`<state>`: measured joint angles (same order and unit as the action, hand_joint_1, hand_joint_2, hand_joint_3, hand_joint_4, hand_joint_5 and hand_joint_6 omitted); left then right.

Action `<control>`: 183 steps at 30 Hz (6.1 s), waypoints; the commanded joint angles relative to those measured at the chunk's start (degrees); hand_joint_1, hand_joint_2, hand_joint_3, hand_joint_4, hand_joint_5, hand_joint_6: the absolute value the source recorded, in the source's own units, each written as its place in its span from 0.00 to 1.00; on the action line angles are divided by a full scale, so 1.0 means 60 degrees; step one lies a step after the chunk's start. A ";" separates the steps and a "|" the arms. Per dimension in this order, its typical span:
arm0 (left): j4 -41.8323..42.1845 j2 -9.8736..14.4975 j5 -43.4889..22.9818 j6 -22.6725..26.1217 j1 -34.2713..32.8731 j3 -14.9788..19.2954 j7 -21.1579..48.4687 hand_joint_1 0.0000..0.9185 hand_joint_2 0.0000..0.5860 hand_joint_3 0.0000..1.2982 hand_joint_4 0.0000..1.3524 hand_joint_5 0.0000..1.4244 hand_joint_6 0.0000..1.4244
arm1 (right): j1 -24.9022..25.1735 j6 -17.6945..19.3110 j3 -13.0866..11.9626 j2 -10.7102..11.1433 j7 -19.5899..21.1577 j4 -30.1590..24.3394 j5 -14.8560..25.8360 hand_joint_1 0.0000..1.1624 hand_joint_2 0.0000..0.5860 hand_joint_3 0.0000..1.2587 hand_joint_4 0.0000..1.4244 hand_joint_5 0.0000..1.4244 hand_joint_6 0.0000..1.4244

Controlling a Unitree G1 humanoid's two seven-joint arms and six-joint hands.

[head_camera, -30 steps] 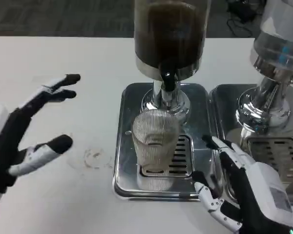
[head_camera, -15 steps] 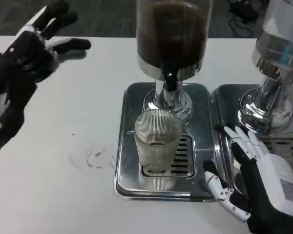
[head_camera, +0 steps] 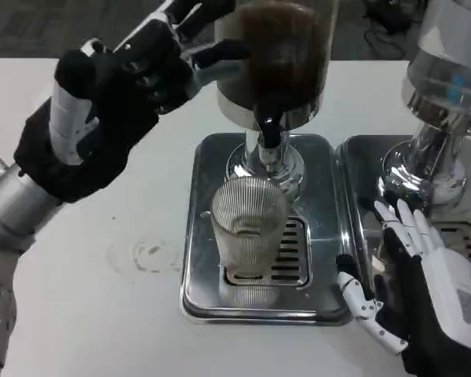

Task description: Grasp the cup under the faucet to collect the drink, then remove the cup.

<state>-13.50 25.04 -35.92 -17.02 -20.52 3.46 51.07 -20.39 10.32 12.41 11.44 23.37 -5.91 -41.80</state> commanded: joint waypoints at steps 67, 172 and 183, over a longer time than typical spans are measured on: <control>-0.4444 0.0026 0.6121 -0.5433 -0.1612 -0.1885 -0.0756 0.00 0.06 0.04 0.00 0.06 0.06 | -0.0120 0.0125 -0.0071 -0.0269 0.0343 0.0050 0.0259 0.25 0.76 0.14 0.10 0.03 0.01; -0.4561 0.0966 0.6733 -0.6434 -0.1420 -0.2787 -0.2671 0.00 0.08 0.04 0.00 0.04 0.05 | 0.3607 0.2779 -0.0556 -0.0871 -0.4634 0.4528 0.5693 0.53 0.36 0.00 0.00 0.00 0.00; -0.4313 0.0887 0.5976 -0.6102 -0.1342 -0.2679 -0.2189 0.00 0.08 0.04 0.00 0.04 0.05 | 0.3570 0.2782 -0.0585 -0.1014 -0.4580 0.4539 0.5671 0.52 0.38 0.00 0.00 0.00 0.00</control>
<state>-39.82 30.22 -0.19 -54.75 -29.80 -12.20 35.43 0.81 25.94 9.30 5.53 -4.17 21.42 -8.02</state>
